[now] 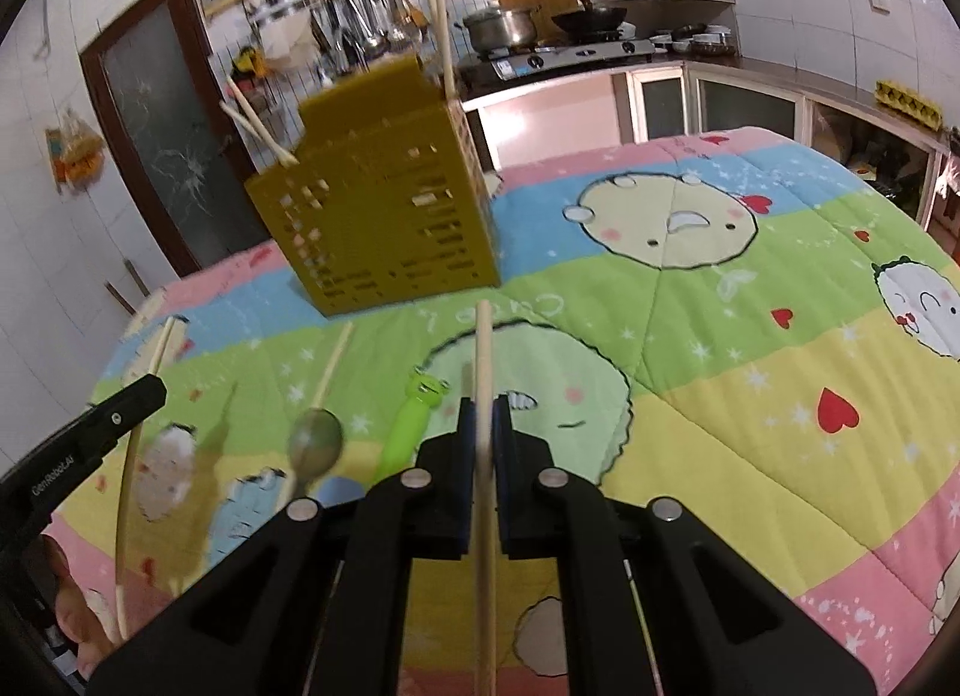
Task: Organize utensils
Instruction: 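Lift both chopsticks and carry them toward the yellow holder with both tools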
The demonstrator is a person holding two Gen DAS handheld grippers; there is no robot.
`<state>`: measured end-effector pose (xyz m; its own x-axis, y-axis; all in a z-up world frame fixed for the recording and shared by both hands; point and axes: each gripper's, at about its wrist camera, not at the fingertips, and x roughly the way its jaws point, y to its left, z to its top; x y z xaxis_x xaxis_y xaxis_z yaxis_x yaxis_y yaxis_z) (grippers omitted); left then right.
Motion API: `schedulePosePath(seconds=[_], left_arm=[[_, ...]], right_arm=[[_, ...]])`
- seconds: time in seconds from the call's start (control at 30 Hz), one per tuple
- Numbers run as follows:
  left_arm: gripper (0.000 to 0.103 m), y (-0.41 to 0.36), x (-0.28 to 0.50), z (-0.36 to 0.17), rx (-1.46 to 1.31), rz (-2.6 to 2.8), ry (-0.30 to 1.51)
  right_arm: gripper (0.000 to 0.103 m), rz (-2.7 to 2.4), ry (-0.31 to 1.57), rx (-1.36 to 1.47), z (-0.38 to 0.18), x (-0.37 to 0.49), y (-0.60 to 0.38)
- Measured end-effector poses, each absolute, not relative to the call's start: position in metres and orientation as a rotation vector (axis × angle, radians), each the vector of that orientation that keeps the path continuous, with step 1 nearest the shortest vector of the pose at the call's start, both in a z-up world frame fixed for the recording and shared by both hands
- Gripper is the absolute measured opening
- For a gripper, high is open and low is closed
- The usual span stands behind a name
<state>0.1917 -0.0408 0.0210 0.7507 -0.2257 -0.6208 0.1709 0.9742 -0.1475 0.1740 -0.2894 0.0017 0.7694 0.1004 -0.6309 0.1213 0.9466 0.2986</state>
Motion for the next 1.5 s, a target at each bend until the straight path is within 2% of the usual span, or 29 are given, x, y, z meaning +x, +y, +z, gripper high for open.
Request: schedulePosePath(seconds=[0.67,1.2,1.5], left_arm=[[0.005,-0.002,0.143,0.064,-0.072,-0.233,0.504],[0.005,0.009,0.128,0.070,-0.071,-0.252,0.467],[0.005,-0.001,0.133,0.096,-0.045,-0.273,0.404]], right_arm=[[0.006,0.060,0.419,0.301,0.061,0.118,-0.276],[0.006,0.075,0.348,0.292,0.076,0.093,-0.274],[0.006,0.041,0.304,0.218,0.094,0.102,-0.267]])
